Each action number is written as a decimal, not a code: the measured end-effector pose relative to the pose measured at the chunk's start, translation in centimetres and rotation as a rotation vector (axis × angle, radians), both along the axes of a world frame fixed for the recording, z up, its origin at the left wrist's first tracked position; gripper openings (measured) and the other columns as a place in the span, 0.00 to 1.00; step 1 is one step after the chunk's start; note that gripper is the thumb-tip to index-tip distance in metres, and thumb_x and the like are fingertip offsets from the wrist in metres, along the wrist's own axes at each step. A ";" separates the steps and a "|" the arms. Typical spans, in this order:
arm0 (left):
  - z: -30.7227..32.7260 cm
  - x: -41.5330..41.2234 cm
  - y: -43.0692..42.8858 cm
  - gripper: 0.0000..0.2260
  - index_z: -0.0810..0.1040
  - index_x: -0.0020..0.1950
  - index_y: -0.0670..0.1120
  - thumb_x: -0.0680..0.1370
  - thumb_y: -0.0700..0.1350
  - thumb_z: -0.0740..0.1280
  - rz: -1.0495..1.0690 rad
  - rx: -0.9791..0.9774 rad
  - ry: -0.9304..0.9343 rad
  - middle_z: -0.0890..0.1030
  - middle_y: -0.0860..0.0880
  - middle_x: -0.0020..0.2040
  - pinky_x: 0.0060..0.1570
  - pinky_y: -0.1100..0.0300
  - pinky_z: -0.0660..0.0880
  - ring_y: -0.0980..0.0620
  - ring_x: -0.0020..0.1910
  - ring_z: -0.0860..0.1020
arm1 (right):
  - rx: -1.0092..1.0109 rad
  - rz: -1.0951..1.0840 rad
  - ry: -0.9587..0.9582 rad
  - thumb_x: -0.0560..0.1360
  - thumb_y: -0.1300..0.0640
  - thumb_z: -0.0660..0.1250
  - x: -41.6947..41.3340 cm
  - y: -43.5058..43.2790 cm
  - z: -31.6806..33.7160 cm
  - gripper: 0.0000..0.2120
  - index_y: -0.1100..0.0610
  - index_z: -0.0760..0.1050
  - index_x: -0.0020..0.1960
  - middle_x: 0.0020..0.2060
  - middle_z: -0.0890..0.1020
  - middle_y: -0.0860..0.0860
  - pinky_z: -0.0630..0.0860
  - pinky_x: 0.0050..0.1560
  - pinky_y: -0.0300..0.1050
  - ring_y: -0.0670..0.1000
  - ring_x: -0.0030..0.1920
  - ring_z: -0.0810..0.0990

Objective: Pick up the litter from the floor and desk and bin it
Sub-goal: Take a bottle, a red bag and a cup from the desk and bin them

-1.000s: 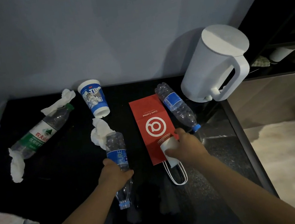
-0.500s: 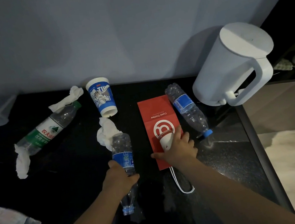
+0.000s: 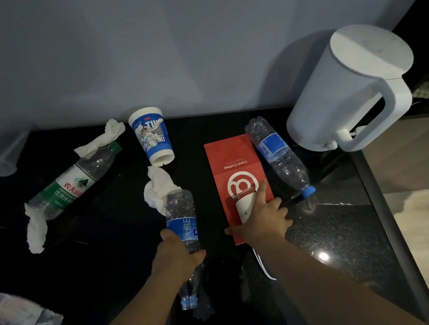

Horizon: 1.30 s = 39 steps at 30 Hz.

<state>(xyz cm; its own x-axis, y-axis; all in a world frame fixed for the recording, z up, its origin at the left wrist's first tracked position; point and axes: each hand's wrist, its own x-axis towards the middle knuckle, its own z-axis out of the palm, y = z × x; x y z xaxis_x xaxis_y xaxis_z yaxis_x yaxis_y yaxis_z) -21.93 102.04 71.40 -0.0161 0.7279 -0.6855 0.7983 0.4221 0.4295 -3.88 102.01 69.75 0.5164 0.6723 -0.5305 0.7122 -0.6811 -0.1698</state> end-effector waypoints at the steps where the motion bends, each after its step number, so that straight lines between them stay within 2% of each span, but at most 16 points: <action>1: 0.0 0.0 0.0 0.33 0.56 0.65 0.42 0.71 0.49 0.74 0.000 -0.002 0.003 0.73 0.42 0.59 0.56 0.48 0.77 0.47 0.54 0.77 | 0.010 -0.003 -0.001 0.56 0.35 0.79 -0.1 -0.1 0.0 0.70 0.49 0.28 0.74 0.72 0.57 0.65 0.61 0.68 0.69 0.67 0.71 0.60; 11: 0.0 0.1 0.1 0.34 0.56 0.66 0.43 0.71 0.50 0.74 0.003 -0.006 0.021 0.72 0.42 0.60 0.57 0.49 0.77 0.47 0.55 0.76 | 0.041 -0.020 0.002 0.60 0.40 0.78 -0.4 0.0 -0.1 0.66 0.51 0.31 0.75 0.71 0.59 0.65 0.63 0.68 0.66 0.65 0.70 0.61; 24: 0.1 0.2 0.1 0.35 0.56 0.66 0.43 0.71 0.50 0.74 0.012 -0.006 0.014 0.72 0.42 0.60 0.57 0.48 0.76 0.47 0.56 0.76 | 0.038 -0.007 0.014 0.59 0.42 0.79 -0.2 0.2 -0.2 0.65 0.49 0.32 0.75 0.71 0.59 0.65 0.63 0.68 0.66 0.66 0.70 0.62; 28: 0.1 0.2 0.1 0.35 0.56 0.66 0.43 0.71 0.50 0.74 0.013 -0.006 0.024 0.72 0.42 0.60 0.58 0.48 0.76 0.46 0.56 0.76 | 0.046 -0.012 0.002 0.58 0.39 0.79 -0.4 0.1 -0.4 0.67 0.49 0.32 0.75 0.71 0.58 0.65 0.63 0.68 0.67 0.67 0.70 0.61; 35: 0.1 0.2 0.2 0.34 0.57 0.65 0.43 0.71 0.50 0.74 0.014 0.000 0.020 0.73 0.42 0.60 0.57 0.49 0.76 0.47 0.55 0.76 | 0.036 -0.010 -0.030 0.60 0.40 0.78 -0.5 0.5 -0.5 0.64 0.51 0.33 0.76 0.70 0.59 0.65 0.65 0.67 0.65 0.66 0.69 0.63; 39: 0.1 0.2 0.1 0.33 0.57 0.65 0.43 0.71 0.50 0.74 0.011 0.000 0.013 0.73 0.42 0.59 0.56 0.49 0.76 0.47 0.55 0.76 | 0.057 -0.002 -0.011 0.60 0.41 0.78 -0.3 0.4 -0.5 0.62 0.51 0.37 0.76 0.68 0.61 0.64 0.70 0.64 0.63 0.65 0.67 0.64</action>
